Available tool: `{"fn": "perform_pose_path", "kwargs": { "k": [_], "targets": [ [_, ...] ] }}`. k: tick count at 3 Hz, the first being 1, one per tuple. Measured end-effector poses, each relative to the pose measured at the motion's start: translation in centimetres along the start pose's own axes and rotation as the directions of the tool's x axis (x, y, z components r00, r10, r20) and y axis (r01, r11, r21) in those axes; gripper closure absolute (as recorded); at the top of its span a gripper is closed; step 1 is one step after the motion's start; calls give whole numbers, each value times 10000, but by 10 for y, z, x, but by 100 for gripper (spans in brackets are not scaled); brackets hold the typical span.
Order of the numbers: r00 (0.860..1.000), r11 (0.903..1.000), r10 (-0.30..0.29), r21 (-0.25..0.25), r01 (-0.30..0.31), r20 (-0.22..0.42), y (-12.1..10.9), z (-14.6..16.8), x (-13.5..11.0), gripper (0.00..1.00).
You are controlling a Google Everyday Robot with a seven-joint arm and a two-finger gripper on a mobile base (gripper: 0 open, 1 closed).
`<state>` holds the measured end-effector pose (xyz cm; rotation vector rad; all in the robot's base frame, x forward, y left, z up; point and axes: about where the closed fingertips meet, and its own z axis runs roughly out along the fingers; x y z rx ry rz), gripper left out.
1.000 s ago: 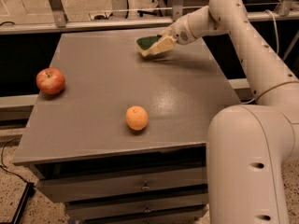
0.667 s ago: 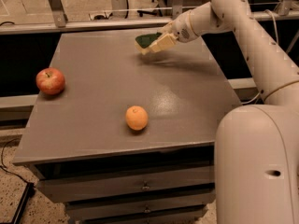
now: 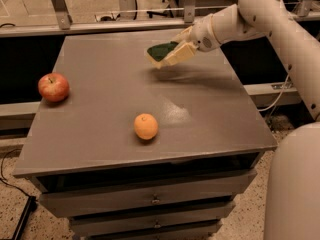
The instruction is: Move sponge near orange
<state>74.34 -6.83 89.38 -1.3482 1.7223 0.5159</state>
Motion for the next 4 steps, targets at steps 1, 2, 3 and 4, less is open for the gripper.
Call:
{"fn": "perform_pose_path", "kwargs": {
  "k": [1,2,3,4],
  "targets": [
    [9995,9991,-296,-296,291,-142,29,-8,9,100],
    [9965,9927,-784,-937,756,-276,70,-12,27,100],
    [9930,9821,-1154,-1524,1103,-251,100,-16,39,100],
    [9900,9725,-1394,-1916,1327,-219,116,-19,46,100]
  ]
}}
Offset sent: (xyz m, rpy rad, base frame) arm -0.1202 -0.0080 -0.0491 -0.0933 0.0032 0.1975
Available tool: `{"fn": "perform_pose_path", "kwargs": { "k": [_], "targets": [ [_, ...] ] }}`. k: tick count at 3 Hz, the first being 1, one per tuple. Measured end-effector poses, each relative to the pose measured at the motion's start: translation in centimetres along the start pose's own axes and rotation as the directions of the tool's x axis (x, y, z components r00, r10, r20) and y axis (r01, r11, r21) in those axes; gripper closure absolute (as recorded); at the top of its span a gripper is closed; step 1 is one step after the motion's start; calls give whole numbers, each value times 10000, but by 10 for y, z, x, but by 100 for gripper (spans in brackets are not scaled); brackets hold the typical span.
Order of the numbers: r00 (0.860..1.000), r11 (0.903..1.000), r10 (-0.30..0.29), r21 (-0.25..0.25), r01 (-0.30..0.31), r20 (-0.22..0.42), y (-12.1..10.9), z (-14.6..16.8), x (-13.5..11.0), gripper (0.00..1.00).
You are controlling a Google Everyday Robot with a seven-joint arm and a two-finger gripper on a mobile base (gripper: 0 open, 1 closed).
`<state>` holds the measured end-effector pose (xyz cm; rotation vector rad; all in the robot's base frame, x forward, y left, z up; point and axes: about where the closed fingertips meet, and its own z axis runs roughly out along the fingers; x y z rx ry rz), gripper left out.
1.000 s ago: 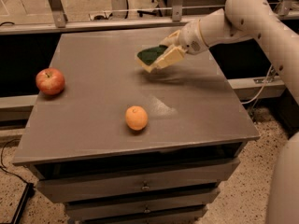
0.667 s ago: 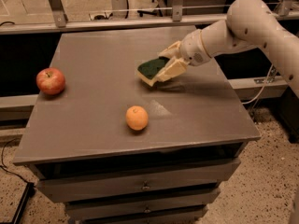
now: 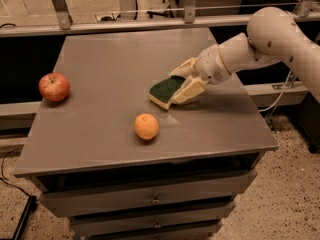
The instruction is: Move sponge near orange
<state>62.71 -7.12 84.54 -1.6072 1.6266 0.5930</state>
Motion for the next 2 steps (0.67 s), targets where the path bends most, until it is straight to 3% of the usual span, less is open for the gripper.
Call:
{"fn": "perform_pose_path", "kwargs": {
  "k": [2],
  "targets": [
    [9994,9971,-356,-678,353,-28,19,-1,2,100]
  ]
}}
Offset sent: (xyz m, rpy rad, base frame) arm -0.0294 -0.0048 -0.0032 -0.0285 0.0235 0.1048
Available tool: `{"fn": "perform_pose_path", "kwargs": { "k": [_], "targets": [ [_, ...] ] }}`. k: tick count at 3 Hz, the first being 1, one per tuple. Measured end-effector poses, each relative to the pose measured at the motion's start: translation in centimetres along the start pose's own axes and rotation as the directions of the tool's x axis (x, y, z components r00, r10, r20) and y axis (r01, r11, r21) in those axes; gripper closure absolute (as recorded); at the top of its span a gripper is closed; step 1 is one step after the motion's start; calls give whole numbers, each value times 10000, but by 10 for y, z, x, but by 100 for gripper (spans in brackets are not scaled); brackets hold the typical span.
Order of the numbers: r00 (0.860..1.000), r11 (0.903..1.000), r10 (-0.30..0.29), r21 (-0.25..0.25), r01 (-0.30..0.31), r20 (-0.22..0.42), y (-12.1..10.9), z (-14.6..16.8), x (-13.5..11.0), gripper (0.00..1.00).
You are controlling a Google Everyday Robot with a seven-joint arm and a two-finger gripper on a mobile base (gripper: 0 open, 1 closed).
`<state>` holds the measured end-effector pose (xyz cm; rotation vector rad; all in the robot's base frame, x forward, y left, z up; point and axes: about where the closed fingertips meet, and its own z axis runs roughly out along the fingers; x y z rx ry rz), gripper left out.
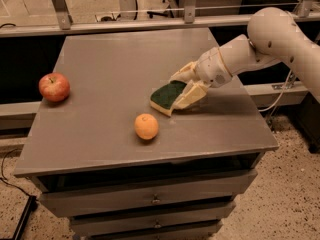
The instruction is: Move sponge near orange
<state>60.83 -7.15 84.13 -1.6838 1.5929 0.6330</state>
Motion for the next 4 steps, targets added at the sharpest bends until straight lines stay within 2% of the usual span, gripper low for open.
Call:
{"fn": "perform_pose_path", "kwargs": {
  "k": [1,4],
  "targets": [
    [10000,9997,-16,-245,15,-64,7,-1,0,84],
    [10000,9982,43,-590,-44,-18,19,-2,-5,13]
  ]
}}
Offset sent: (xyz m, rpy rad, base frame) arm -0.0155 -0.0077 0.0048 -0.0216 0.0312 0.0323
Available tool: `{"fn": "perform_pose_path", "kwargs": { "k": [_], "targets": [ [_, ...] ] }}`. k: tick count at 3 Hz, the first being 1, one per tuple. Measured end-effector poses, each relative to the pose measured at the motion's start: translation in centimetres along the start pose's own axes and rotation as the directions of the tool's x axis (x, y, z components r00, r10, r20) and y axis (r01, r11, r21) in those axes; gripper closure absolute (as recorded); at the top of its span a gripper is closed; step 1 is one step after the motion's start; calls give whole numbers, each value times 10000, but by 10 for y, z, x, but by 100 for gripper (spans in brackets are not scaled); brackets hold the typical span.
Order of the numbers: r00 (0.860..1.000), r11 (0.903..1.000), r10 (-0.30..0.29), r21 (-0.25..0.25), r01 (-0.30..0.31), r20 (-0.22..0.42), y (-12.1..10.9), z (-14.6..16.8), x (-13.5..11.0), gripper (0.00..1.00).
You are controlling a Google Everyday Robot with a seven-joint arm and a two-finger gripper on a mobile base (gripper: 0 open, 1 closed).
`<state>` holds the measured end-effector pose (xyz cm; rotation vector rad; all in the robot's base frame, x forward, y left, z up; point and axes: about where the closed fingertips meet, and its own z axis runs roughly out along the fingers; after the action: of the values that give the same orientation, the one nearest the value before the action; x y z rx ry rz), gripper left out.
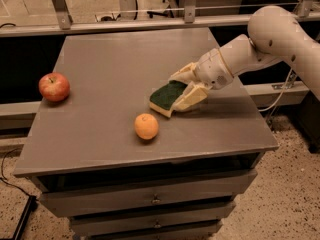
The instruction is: Move sponge near orange
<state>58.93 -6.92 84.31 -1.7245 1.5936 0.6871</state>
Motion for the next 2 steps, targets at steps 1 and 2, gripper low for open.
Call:
{"fn": "perform_pose_path", "kwargs": {
  "k": [1,2],
  "targets": [
    [10000,10000,21,-44,-21,6,3,0,-1,0],
    [10000,10000,24,18,-24,-69,3,-4,0,0]
  ]
}}
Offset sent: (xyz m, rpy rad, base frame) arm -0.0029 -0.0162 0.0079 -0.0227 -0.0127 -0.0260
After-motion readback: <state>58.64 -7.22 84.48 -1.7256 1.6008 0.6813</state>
